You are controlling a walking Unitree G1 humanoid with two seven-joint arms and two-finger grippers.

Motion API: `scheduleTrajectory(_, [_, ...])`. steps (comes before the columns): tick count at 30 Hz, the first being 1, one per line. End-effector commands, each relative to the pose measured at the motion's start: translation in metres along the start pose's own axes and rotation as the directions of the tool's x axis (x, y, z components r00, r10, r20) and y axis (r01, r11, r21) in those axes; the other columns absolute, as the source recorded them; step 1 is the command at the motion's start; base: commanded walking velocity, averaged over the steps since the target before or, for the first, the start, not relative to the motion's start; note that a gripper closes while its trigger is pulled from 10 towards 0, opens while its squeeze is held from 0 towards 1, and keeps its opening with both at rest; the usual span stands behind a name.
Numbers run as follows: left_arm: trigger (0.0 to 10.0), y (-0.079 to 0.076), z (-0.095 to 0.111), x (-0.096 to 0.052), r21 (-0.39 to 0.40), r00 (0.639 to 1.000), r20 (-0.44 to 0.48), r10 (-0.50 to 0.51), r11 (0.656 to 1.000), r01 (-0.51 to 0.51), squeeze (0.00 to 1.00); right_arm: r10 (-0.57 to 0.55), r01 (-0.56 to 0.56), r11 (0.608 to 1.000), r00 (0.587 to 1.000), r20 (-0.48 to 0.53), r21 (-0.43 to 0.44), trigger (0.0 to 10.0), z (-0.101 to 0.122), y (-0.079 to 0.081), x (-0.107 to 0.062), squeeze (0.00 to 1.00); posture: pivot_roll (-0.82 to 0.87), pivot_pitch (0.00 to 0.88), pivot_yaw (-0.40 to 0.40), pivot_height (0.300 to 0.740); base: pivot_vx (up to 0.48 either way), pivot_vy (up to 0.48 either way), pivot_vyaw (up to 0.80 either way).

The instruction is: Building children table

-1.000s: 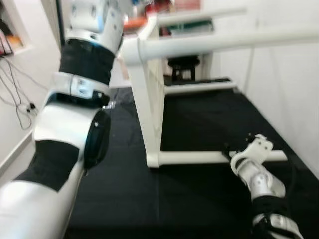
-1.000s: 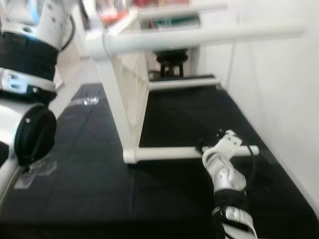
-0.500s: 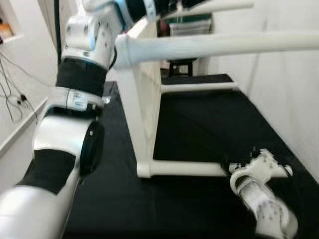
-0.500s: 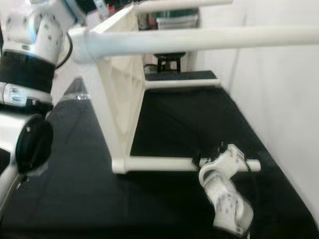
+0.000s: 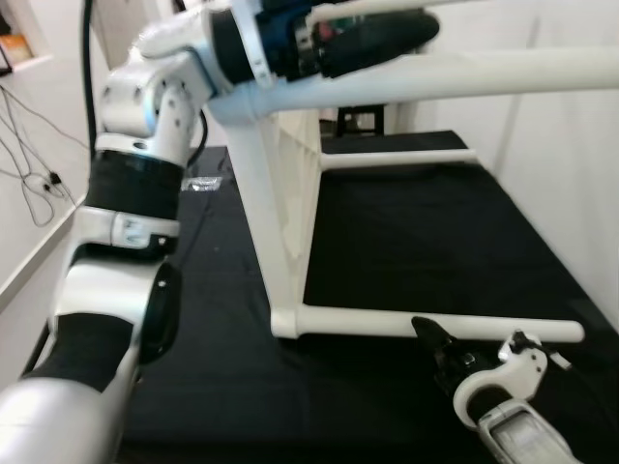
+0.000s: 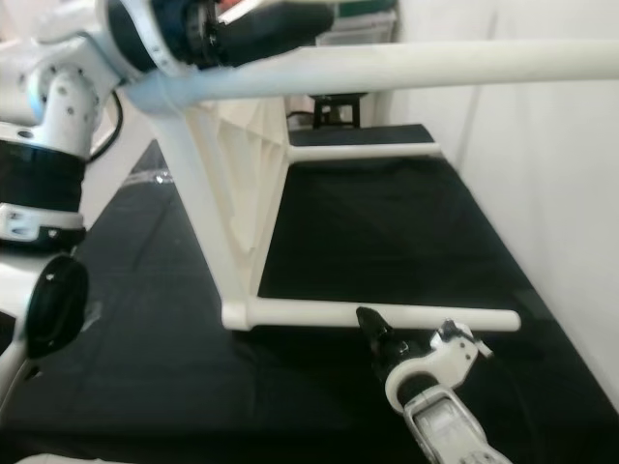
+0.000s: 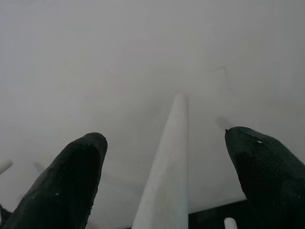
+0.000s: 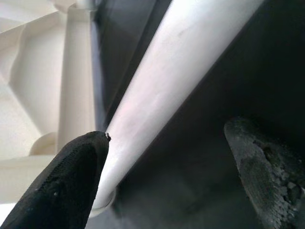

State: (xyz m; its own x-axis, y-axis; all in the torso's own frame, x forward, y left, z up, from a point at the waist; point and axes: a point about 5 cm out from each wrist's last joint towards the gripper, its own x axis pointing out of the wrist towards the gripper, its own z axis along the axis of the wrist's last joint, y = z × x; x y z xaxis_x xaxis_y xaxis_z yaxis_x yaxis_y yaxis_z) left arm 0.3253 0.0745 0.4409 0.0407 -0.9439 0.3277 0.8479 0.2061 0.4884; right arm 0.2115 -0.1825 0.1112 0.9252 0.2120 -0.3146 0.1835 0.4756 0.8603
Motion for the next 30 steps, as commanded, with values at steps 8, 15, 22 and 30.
scheduleTrajectory(8, [10.0, -0.009, 0.003, -0.011, -0.035, 0.997, 0.02, -0.081, 0.996, 0.082, 0.0, 0.261, -0.267, 0.963, 0.955, -0.139, -0.03, 10.0, -0.021, 0.03, -0.021, 0.0, -0.06, 0.0, 0.034, 0.74, 0.0, 0.0, 0.0])
scheduleTrajectory(15, [10.0, -0.028, 0.028, -0.038, -0.088, 0.964, 0.184, -0.194, 0.973, 0.213, 0.0, 0.326, -0.341, 0.92, 0.939, -0.105, -0.193, 10.0, -0.005, 0.062, -0.006, 0.0, -0.05, 0.0, 0.026, 0.74, 0.0, 0.0, 0.0])
scheduleTrajectory(22, [10.0, -0.029, 0.058, -0.056, -0.095, 0.934, 0.326, -0.146, 0.978, 0.186, 0.0, 0.319, -0.312, 0.865, 0.946, -0.047, -0.393, 10.0, 0.016, 0.076, 0.014, 0.0, -0.04, 0.0, 0.029, 0.74, 0.0, 0.0, 0.0])
scheduleTrajectory(30, [10.0, -0.061, 0.025, -0.076, -0.246, 0.936, 0.293, -0.196, 0.93, 0.272, 0.0, 0.257, -0.196, 0.847, 0.965, 0.058, -0.495, 10.0, 0.037, 0.079, 0.032, 0.0, -0.03, 0.0, 0.023, 0.74, 0.0, 0.0, 0.0])
